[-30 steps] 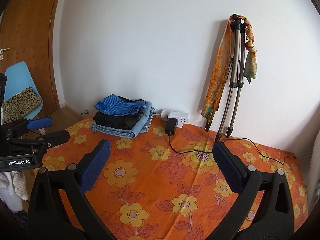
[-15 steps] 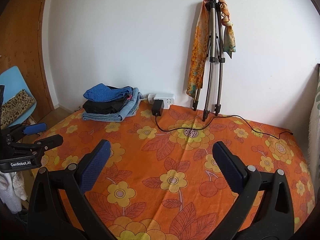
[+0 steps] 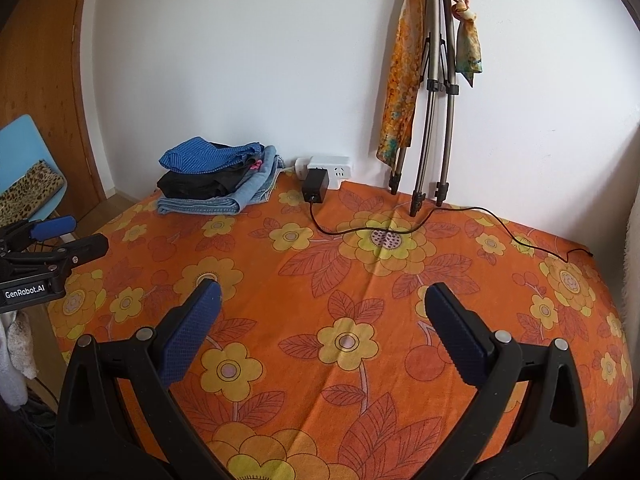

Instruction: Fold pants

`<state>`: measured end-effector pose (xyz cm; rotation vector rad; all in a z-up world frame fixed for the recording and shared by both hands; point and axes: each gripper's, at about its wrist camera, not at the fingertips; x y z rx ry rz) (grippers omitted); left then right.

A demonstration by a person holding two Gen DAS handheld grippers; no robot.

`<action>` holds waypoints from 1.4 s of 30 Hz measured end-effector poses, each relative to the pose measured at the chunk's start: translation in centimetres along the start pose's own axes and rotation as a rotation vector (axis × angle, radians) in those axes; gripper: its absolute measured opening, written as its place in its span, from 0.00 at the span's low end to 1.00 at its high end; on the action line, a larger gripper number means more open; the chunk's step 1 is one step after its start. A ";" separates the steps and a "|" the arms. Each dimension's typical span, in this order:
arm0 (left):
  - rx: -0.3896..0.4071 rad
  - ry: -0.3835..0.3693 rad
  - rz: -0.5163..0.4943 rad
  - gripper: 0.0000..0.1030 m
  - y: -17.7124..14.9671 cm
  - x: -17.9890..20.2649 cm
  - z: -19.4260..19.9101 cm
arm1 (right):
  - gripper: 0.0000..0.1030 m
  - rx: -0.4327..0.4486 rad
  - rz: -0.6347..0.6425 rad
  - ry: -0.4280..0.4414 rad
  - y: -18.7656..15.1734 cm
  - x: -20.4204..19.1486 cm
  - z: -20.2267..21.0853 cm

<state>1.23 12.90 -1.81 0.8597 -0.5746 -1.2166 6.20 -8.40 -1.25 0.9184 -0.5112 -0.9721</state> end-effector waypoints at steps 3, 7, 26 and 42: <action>0.001 0.000 0.002 0.78 0.0 -0.1 0.1 | 1.00 0.001 0.000 0.001 0.0 -0.1 -0.1; -0.004 0.001 0.005 0.78 0.0 -0.3 0.1 | 1.00 -0.002 -0.001 0.005 0.0 -0.1 -0.2; 0.009 0.019 0.002 0.78 -0.1 -0.5 0.4 | 1.00 -0.006 0.002 0.006 -0.2 -0.3 -0.4; 0.009 0.025 0.001 0.78 -0.2 -0.8 0.3 | 1.00 -0.012 0.002 0.008 -0.6 -0.3 -0.4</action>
Point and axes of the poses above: each gripper's, at about its wrist camera, not at the fingertips, and z roughly against the way its jaws point, x to its right, y to its top, and after that the axes turned 6 degrees about y, right-handed
